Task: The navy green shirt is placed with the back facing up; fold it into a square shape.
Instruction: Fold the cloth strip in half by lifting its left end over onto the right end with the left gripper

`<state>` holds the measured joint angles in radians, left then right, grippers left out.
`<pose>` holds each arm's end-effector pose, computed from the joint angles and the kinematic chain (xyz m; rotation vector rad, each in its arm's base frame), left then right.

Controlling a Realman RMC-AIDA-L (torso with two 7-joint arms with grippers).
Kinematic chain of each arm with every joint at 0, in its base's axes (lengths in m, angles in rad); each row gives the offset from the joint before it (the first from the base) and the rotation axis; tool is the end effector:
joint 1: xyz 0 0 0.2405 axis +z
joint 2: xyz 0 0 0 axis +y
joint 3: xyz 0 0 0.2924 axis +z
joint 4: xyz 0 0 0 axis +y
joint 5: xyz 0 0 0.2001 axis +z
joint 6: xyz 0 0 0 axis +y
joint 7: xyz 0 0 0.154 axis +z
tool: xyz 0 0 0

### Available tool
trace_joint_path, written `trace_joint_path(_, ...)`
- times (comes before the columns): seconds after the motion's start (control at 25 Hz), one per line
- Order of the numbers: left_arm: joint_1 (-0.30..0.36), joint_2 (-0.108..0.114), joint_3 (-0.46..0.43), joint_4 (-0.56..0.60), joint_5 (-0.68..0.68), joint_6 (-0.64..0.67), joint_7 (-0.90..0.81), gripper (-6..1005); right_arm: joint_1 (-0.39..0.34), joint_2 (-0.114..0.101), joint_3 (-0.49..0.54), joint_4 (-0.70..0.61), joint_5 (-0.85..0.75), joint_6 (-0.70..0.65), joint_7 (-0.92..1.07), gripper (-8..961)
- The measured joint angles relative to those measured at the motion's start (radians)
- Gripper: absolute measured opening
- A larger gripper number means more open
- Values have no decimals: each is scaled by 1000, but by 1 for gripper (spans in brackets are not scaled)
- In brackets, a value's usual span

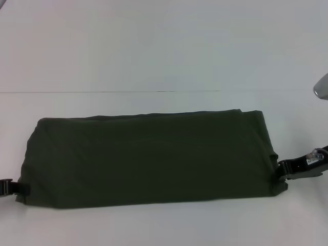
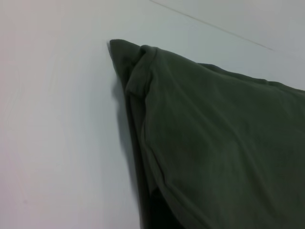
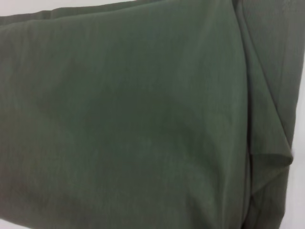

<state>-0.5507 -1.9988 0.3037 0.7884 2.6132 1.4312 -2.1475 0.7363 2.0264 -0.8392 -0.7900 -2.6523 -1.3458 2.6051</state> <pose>-0.3853 0.3452 0.0504 -2.0638 -1.6479 -0.2512 0.2976 0.4069 -0.0054 -2.1780 1.6452 -0.1460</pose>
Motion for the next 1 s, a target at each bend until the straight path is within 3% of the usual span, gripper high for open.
trace_joint_path(0.12, 0, 0, -1, 0, 1, 1, 0, 59, 0, 0, 1, 0, 0, 1, 0, 74)
trace_joint_path(1.0, 2, 3, -3, 16, 4, 74, -3, 58, -12, -18, 11, -12, 6, -76, -37, 1)
